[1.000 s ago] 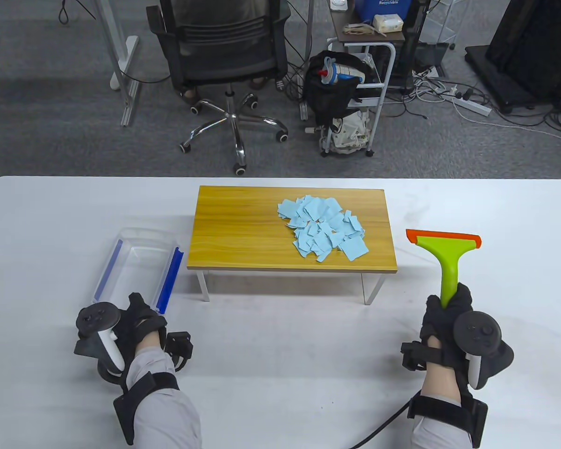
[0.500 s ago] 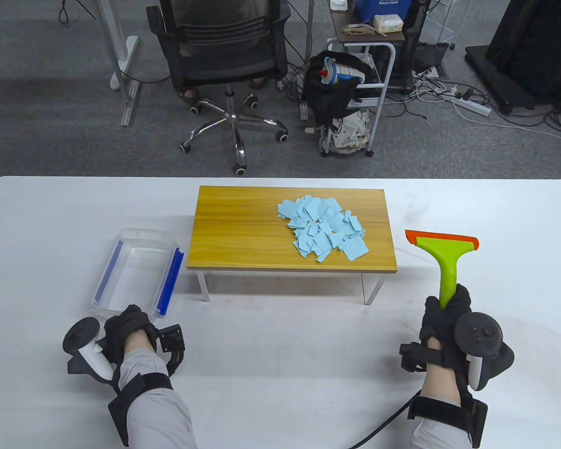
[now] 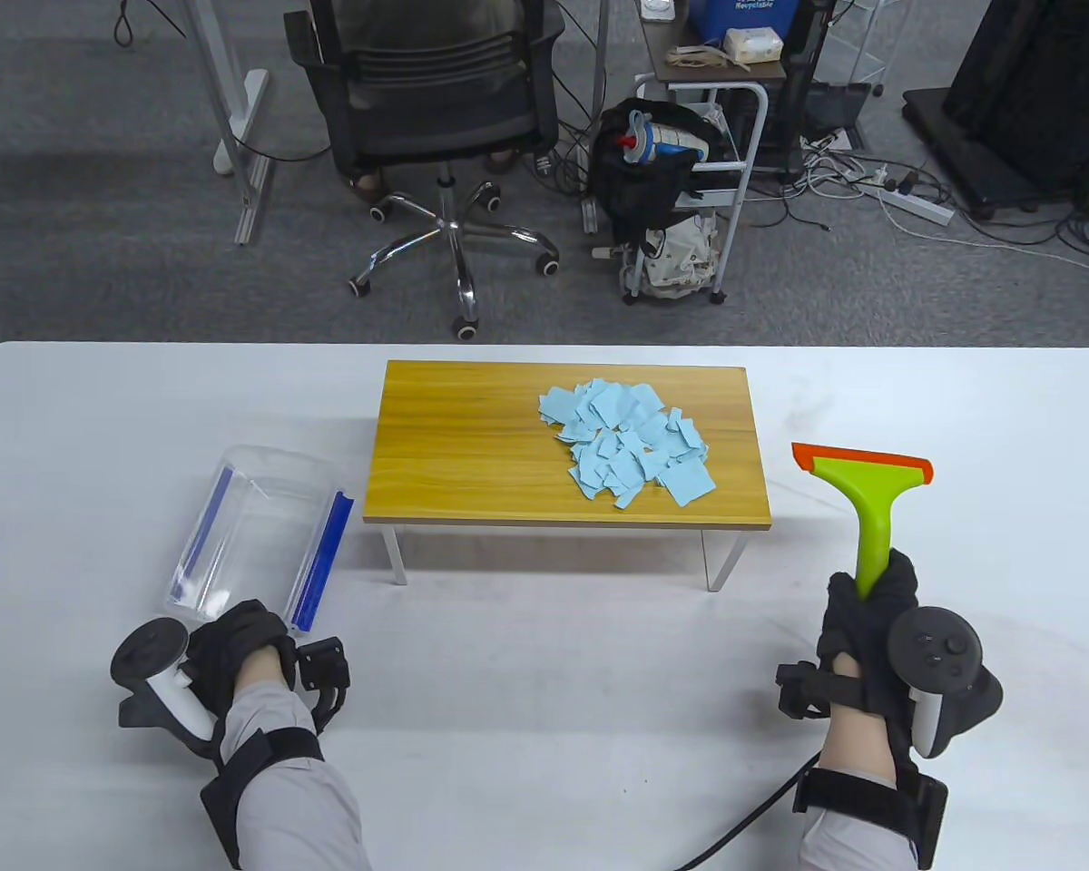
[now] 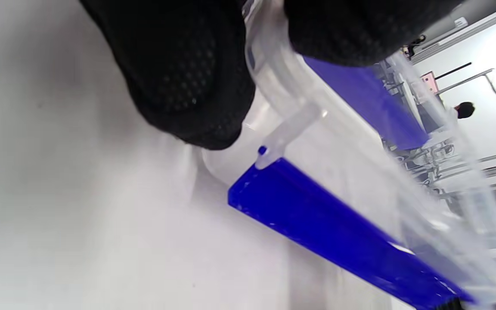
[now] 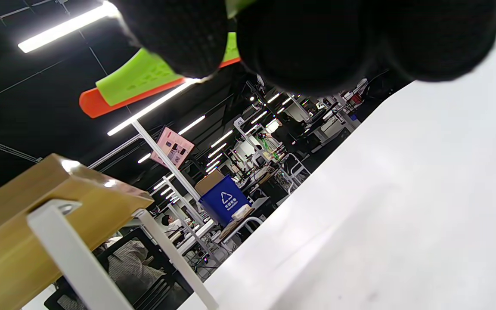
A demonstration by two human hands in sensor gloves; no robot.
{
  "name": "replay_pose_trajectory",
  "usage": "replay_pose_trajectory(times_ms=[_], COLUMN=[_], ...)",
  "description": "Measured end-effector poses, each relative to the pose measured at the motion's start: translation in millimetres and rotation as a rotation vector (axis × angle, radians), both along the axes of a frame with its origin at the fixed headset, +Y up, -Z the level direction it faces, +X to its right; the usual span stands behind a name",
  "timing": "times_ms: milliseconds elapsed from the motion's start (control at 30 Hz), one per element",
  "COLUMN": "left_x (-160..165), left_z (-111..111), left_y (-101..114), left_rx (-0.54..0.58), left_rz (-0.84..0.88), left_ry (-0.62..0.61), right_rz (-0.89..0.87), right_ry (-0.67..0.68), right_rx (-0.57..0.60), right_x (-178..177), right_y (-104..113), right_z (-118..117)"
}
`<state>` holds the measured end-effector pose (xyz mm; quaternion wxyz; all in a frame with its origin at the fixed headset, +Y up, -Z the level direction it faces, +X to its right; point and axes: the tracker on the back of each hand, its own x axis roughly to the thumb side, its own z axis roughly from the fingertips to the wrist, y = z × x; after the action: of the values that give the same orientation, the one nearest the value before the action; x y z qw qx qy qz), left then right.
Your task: Scrape paper scraps from tabletop organizer into plastic storage box
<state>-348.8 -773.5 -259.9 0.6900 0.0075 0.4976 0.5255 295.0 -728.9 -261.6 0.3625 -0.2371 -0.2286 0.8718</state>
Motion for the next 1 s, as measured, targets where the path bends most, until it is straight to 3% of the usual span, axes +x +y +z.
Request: replay_pose_trajectory(times_ms=[133,233,433,600,700,767,900,1000], left_x=[-2,6,64,126,163,183,205,205], left_z=[0,0,5,-1,-8,-11,-22,-28], left_y=[23,54,118,139,136,124,82,40], left_rx=[0.134,0.332,0.619,0.718,0.679,0.638,0.463,0.3], left_rz=[-0.032,-0.023,-0.034,0.12,0.203,0.199,0.314,0.351], left_ry=[-0.046,-0.134,-0.49,-0.794,-1.014,-1.049,-1.238,-1.265], right_rz=[-0.012,-0.017,0.001,-0.009,-0.029,-0.031,-0.014,-0.064], right_ry=[-0.007,-0.013,-0.007,-0.003,0.012,0.012,0.009,0.042], right_rx=[-0.011,-0.015,-0.02,-0.019,-0.009,-0.008,-0.021,-0.01], right_x=[1,1,-2,-1,-1,-1,-2,-6], right_y=[-2,-2,-2,-4,-5,-5,-5,-8], right_z=[0,0,-1,-1,-2,-1,-1,-5])
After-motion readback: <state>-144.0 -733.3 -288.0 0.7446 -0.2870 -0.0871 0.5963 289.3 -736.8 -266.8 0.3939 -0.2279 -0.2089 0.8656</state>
